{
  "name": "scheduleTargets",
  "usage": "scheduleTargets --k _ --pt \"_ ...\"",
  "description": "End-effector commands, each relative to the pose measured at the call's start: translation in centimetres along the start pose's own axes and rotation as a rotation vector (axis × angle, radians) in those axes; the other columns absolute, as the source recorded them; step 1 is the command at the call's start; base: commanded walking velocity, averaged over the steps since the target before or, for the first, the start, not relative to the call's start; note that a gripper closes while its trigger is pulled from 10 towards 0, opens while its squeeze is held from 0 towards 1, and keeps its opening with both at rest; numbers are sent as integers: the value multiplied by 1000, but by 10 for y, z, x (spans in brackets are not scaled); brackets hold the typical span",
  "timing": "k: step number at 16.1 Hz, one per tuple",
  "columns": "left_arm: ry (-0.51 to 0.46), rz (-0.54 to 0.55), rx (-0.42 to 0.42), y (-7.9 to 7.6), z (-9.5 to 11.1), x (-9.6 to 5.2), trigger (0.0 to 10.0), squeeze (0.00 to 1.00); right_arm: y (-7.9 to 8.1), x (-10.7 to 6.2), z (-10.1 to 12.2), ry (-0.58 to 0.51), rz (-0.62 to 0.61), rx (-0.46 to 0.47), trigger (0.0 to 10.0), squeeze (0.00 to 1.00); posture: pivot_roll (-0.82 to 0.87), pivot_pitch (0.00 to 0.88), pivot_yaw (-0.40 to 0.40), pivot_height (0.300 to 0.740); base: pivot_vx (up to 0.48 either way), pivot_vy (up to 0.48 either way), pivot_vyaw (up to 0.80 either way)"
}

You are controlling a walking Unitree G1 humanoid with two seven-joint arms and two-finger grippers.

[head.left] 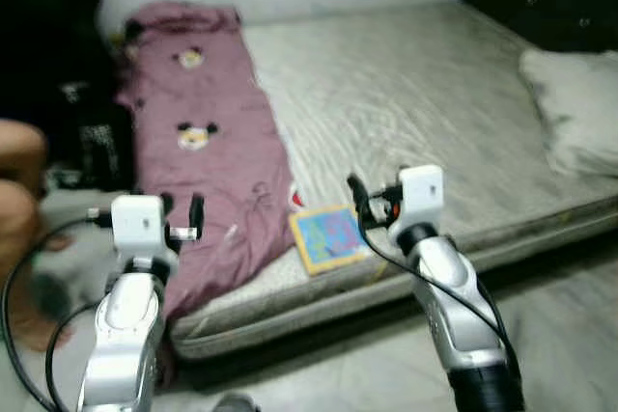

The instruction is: Clean up the room

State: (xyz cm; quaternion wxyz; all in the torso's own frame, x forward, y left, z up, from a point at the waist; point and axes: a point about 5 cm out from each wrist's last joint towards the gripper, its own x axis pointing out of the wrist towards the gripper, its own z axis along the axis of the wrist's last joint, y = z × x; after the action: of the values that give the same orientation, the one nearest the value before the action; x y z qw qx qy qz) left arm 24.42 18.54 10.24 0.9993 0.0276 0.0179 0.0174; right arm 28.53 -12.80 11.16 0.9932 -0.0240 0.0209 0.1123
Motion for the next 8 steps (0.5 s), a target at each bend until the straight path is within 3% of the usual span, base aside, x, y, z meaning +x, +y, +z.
scheduleTargets --k 1,6,8 --pt "-3 -24 -6 -4 2 0 10000 0 -6 -1 3 -5 -18 -1 10000 0 -78 1 -24 740 0 0 800" --pt "-3 -25 -11 -5 1 1 10000 0 -7 0 1 -3 -24 -18 10000 0 -79 0 -29 740 0 0 800" --pt "-2 -31 -14 -5 1 1 10000 0 -8 0 1 -4 -25 -18 10000 0 -79 0 -28 740 0 0 253"
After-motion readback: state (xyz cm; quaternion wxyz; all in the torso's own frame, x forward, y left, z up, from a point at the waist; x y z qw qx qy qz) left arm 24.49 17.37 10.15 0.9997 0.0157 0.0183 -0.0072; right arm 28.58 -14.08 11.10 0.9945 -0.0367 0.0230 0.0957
